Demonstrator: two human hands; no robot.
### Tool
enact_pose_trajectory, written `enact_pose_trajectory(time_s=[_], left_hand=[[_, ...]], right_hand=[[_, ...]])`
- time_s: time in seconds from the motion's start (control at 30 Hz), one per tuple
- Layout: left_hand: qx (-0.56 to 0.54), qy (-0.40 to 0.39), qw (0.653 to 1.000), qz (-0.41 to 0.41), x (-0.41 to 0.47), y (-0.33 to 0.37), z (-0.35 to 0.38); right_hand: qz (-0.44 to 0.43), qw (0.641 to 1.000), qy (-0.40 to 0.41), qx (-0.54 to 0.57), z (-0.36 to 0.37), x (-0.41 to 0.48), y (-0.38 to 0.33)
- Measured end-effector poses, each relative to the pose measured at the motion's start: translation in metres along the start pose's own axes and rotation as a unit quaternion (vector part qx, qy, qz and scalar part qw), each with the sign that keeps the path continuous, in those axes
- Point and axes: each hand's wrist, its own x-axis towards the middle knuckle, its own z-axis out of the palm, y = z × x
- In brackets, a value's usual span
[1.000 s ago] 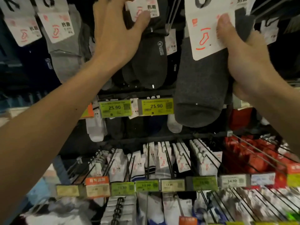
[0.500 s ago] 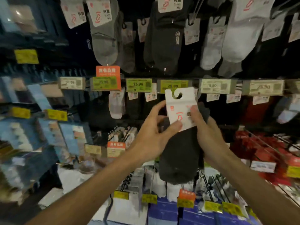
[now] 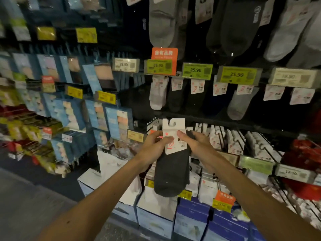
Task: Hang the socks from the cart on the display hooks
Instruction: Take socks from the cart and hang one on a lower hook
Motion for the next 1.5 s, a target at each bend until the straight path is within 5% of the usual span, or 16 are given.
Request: enact_pose_trajectory(time_s=[0.47, 0.7, 1.13, 1.5], left_hand=[[0.037, 0.038, 0.967, 0.248, 0.124, 0.063, -0.066], [0.035, 0.046, 0.914, 0.401, 0.132, 0.071, -0.071], [0.12, 0.065, 0.859, 0.494, 0.167, 0.074, -0.074], [0.073, 0.066, 0.855, 0.509, 0.17, 0.077, -0.075]], right_hand=[[-0.151, 0.978, 0.121, -0.074, 0.041, 0.1, -0.04], [-0.252, 0.957, 0.135, -0.05, 0.047, 0.109, -0.059], [-0.305, 0.94, 0.147, -0.043, 0.059, 0.136, -0.081], [-0.294, 0.939, 0.169, -0.052, 0.061, 0.144, -0.093]])
